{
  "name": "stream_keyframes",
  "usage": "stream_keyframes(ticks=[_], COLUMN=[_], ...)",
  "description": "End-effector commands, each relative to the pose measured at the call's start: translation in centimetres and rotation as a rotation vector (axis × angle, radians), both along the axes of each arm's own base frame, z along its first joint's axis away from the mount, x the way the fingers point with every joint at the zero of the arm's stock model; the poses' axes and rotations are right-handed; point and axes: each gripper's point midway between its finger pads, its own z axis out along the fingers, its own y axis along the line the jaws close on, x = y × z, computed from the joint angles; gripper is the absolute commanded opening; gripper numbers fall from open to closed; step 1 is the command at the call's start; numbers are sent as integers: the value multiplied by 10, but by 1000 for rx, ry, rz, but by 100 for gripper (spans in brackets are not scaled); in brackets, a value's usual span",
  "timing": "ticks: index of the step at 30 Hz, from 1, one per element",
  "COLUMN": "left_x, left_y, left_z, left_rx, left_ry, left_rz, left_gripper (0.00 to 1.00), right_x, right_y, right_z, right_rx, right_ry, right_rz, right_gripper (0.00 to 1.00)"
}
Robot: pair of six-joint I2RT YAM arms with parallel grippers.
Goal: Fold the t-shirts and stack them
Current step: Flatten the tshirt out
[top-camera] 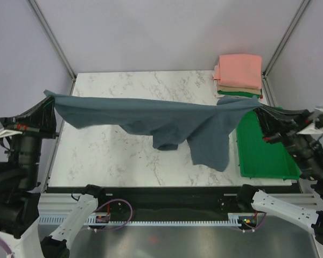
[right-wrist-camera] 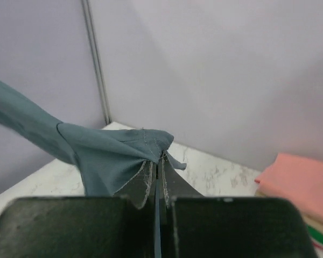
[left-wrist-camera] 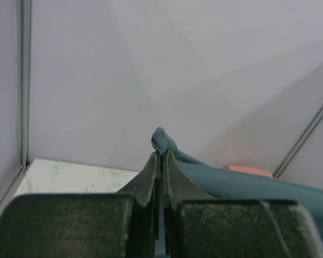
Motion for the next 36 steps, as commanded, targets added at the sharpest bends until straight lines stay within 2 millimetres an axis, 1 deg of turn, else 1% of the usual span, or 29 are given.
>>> stream_keyframes(ticks=[1,4,7,9,10,11,12,13,14,16,17,18,19,20,21,22,23,24,25,27,28,29,30,31,32,33,34,35,36], left_x=[-24,-36,-35,-28,-21,-1,12,27,62,97,115,149,165,182,201,234,251,249,267,272,274,271,268,271,267,268,269,267,265], left_y=[9,12,16,19,21,20,22,27,24,23,22,24,27,31,49,56,64,85,92,104,103,105,107,106,104,96,92,86,75], left_z=[18,26,29,28,24,16,9,-8,-28,-60,-79,-108,-123,-136,-156,-200,-211,-244,-288,-308,-318,-330,-333,-332,-335,-334,-333,-337,-332], left_rx=[85,112,127,127,125,132,134,139,160,186,204,243,264,277,243,234,187,87,60,0,-6,1,3,-10,-19,-37,-49,-49,-38], left_ry=[-91,-129,-129,-111,-83,-28,16,106,209,348,414,521,572,621,688,820,870,1008,1140,1202,1220,1244,1242,1218,1218,1212,1195,1202,1183], left_rz=[40,49,74,101,115,131,151,196,212,251,262,310,340,365,418,430,436,476,473,477,457,461,465,457,443,404,383,362,333], left_gripper=[2,2,2,2,2,2,2,2,2,2,2,2,2,2,2,14,23,29,42,50,54,55,57,57,57,57,55,55,54], right_x=[-25,-31,-16,5,17,35,48,61,85,120,153,187,233,263,294,320,372,384,415,415,415,407,404,397,385,378,372,363,353], right_y=[-16,-22,-16,3,6,21,27,33,49,55,76,59,73,73,57,64,88,98,115,134,134,135,139,142,138,135,133,132,128], right_z=[39,51,54,49,43,33,27,25,8,1,-23,-22,-59,-76,-64,-76,-145,-119,-177,-180,-191,-181,-207,-211,-197,-224,-231,-227,-255], right_rx=[-3,-43,-123,-186,-239,-294,-326,-364,-429,-467,-483,-463,-485,-421,-372,-367,-441,-416,-468,-488,-502,-484,-472,-457,-428,-437,-414,-400,-422], right_ry=[-233,-319,-352,-337,-332,-312,-301,-323,-285,-272,-208,-202,-128,-64,-59,-5,135,172,290,321,333,312,332,327,302,338,366,367,426], right_rz=[40,25,-36,-68,-115,-143,-182,-236,-283,-361,-338,-359,-328,-319,-388,-381,-337,-318,-301,-273,-302,-297,-278,-246,-242,-239,-239,-221,-212], right_gripper=[0,0,0,0,0,0,0,0,0,0,0,0,0,0,1,14,44,89,98,98,98,98,98,98,98,98,98,98,98])
